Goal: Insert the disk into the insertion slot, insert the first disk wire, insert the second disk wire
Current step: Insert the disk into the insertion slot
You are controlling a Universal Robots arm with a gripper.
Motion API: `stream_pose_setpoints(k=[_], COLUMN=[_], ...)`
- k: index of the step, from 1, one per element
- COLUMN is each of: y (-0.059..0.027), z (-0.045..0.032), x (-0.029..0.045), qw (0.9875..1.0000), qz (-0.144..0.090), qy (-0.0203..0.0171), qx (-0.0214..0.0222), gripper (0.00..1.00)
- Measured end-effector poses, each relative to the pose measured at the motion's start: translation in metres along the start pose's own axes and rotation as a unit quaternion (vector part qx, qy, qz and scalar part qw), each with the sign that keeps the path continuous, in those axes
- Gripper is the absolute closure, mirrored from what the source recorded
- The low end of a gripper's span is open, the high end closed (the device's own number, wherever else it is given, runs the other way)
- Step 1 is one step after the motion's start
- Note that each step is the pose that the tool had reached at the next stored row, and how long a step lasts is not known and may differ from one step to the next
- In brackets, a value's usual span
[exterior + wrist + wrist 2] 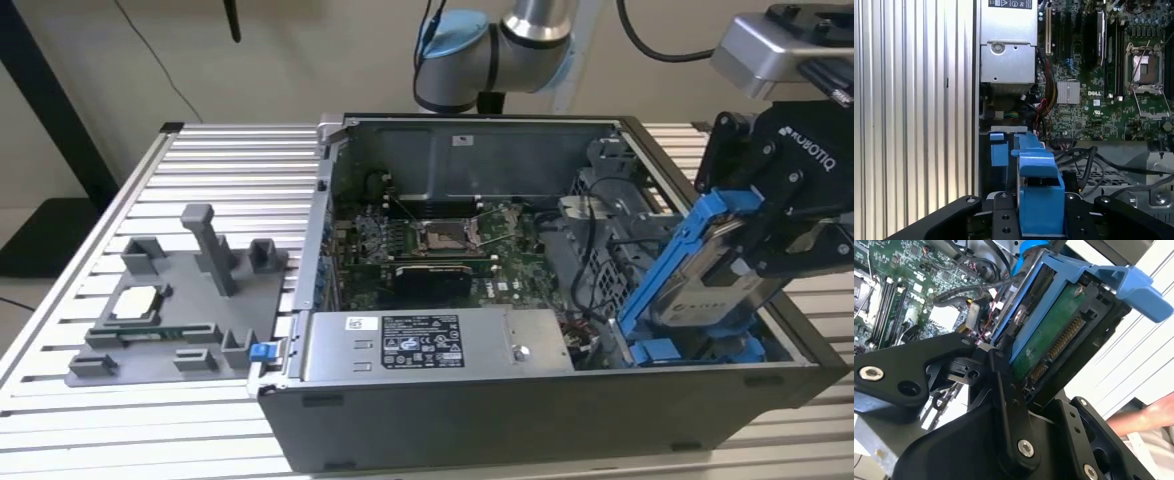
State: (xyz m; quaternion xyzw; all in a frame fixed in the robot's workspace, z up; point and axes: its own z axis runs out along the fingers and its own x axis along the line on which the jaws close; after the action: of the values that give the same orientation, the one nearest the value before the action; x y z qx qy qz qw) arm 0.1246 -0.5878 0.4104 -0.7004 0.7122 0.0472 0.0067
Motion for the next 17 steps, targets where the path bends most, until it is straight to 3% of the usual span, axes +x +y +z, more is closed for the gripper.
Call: stream_pose_setpoints(k=[5, 7, 8, 17], y=[-0.0002, -0.0002, -0.0002, -0.0011], z=[0.0012, 0.0015, 0.0019, 0.0046], x=[0.0014, 0.0010, 0.0007, 0.0044], qw=[1.0000, 1.0000, 0.9999, 0.9999], qz=[0.000, 0.000, -0.001, -0.001], qy=[-0.0020, -0.0058, -0.0102, -0.0116], qx=[-0.0001, -0.0002, -0.0001, -0.0005], gripper=[1.00, 1.00, 1.00, 1.00])
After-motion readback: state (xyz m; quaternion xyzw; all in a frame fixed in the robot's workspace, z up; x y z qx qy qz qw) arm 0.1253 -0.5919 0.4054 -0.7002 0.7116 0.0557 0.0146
